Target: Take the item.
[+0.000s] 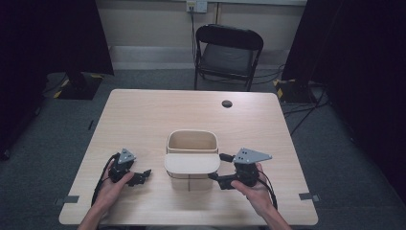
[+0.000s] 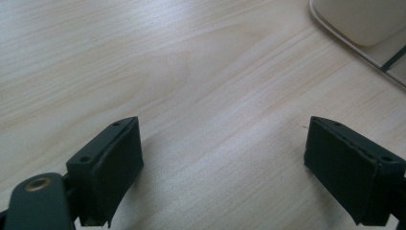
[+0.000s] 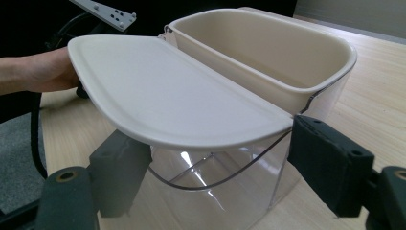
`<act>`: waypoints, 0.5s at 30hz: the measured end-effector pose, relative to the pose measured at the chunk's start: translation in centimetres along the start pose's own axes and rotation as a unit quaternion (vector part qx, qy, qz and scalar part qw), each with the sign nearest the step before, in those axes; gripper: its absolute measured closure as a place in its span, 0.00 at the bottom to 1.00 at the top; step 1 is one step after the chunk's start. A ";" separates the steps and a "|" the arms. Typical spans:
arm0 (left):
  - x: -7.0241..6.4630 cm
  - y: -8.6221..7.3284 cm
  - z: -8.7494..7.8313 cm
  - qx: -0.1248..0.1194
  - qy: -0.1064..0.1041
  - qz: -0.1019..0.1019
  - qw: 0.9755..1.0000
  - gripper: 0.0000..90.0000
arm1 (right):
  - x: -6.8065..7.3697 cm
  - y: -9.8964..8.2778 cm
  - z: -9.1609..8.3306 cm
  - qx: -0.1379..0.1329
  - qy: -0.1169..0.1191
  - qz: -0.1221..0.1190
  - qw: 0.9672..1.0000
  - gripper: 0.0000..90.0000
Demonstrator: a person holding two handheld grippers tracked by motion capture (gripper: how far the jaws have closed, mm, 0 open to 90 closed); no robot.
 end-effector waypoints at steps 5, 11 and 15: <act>0.0 0.0 0.0 0.000 0.000 0.000 1.000 0.14 | -0.2 0.1 0.0 -0.002 -0.003 0.004 1.000 0.27; 0.0 0.0 0.0 0.000 0.000 0.000 1.000 0.14 | -0.2 0.2 0.1 -0.004 -0.003 0.005 1.000 0.27; 0.0 0.0 0.0 0.000 0.000 0.000 1.000 0.14 | -0.2 0.4 0.0 -0.007 -0.003 0.003 1.000 0.27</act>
Point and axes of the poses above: each handheld gripper's, and its own axes: z roughly forward along the jaws, y roughly out of its top, x roughly to its left, the point moved 9 cm from there along z, roughly forward along the jaws, and after that the axes turned 2 degrees about -y, right-handed, at the moved point
